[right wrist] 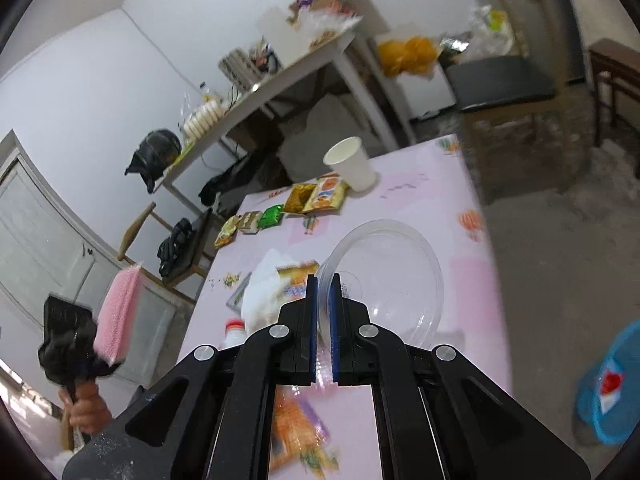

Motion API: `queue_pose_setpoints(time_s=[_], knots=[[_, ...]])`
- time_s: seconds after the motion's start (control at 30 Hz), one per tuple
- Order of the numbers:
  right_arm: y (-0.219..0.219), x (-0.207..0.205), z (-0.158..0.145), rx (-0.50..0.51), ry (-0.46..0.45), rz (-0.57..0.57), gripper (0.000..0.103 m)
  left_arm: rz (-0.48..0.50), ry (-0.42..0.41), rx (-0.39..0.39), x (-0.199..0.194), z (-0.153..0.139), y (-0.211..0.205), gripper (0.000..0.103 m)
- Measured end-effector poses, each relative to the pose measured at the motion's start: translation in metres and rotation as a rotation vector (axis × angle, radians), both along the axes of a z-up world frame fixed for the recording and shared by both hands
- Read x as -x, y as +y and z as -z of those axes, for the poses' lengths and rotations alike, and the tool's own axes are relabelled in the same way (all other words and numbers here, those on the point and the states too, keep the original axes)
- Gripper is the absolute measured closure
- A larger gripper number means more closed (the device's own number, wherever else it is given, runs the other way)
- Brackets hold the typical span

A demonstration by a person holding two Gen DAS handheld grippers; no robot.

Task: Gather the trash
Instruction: 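Carry the pad and lid to the wastebasket and release both inside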

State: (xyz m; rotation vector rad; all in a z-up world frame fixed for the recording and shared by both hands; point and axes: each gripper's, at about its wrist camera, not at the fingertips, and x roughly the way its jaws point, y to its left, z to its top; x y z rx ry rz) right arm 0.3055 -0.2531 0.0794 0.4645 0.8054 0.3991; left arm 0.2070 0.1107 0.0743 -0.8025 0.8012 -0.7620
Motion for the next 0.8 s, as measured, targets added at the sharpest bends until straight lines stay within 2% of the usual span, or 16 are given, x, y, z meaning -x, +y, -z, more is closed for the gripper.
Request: queue_pose_setpoints(time_s=[0.17, 0.27, 0.4, 0.53, 0.7, 0.8], knots=[[-0.06, 0.087, 0.004, 0.021, 0.012, 0.147, 0.099, 0.16, -0.036, -0.112, 0.011, -0.01, -0.104, 0.073], [-0.106, 0.133, 0.022, 0.04, 0.07, 0.272, 0.099, 0.26, -0.062, -0.205, 0.013, -0.006, -0.179, 0.073], [-0.165, 0.175, 0.057, -0.024, 0.153, 0.416, 0.099, 0.377, -0.042, -0.331, 0.006, 0.013, -0.279, 0.073], [-0.22, 0.203, 0.096, -0.114, 0.221, 0.555, 0.099, 0.493, -0.029, -0.498, 0.0, 0.048, -0.385, 0.073], [-0.275, 0.209, 0.154, -0.228, 0.31, 0.682, 0.099, 0.592, -0.024, -0.667, -0.002, 0.108, -0.485, 0.073], [-0.304, 0.203, 0.181, -0.285, 0.348, 0.737, 0.099, 0.629, -0.004, -0.718, -0.005, 0.144, -0.532, 0.073]])
